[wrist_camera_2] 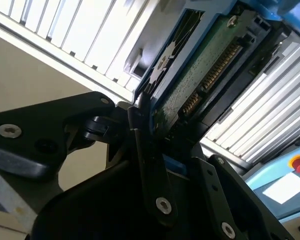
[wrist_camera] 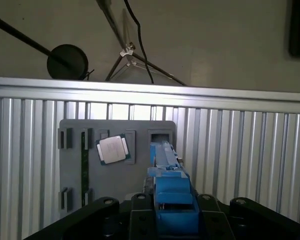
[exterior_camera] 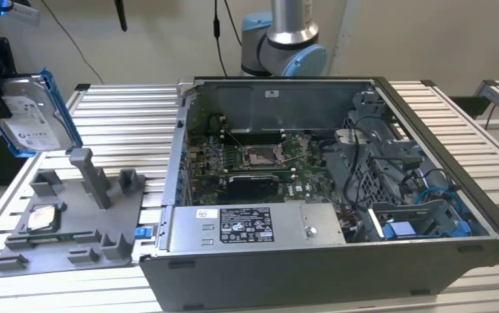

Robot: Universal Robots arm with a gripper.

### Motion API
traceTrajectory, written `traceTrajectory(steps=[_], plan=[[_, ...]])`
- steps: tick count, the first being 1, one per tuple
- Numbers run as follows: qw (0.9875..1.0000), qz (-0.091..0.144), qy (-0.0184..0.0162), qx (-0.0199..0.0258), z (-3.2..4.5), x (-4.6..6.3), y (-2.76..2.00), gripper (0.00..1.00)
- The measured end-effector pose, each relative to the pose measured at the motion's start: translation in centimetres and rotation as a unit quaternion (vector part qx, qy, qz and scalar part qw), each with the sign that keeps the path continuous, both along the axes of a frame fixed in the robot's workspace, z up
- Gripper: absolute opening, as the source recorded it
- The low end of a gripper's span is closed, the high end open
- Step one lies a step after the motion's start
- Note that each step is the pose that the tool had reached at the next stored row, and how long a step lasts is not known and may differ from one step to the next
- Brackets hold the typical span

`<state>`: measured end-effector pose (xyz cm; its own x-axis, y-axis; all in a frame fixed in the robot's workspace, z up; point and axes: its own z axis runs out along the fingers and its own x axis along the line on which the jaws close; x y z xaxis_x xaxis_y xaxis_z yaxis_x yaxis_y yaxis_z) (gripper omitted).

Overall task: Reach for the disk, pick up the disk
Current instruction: 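Pick up the disk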

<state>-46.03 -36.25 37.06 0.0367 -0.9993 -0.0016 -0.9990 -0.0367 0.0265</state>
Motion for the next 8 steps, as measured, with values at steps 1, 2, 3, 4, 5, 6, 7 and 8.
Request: traceTrajectory(steps=[1, 2, 3, 4, 5, 6, 7, 8], plan=[[1.0000, 0.000, 0.0000, 0.0000, 0.11, 0.00, 0.00, 0.00], [1.0000, 0.000, 0.0000, 0.0000, 0.23, 0.00, 0.00, 0.00], [1.0000, 0.000, 0.0000, 0.0000, 0.35, 0.00, 0.00, 0.00], [1.0000, 0.000, 0.0000, 0.0000, 0.47, 0.00, 0.00, 0.00], [1.0000, 0.000, 0.0000, 0.0000, 0.58, 0.00, 0.00, 0.00], [1.0000, 0.000, 0.0000, 0.0000, 0.70, 0.00, 0.00, 0.00], [1.0000, 0.000, 0.0000, 0.0000, 0.83, 0.00, 0.00, 0.00], [1.0000, 0.000, 0.0000, 0.0000, 0.95, 0.00, 0.00, 0.00]])
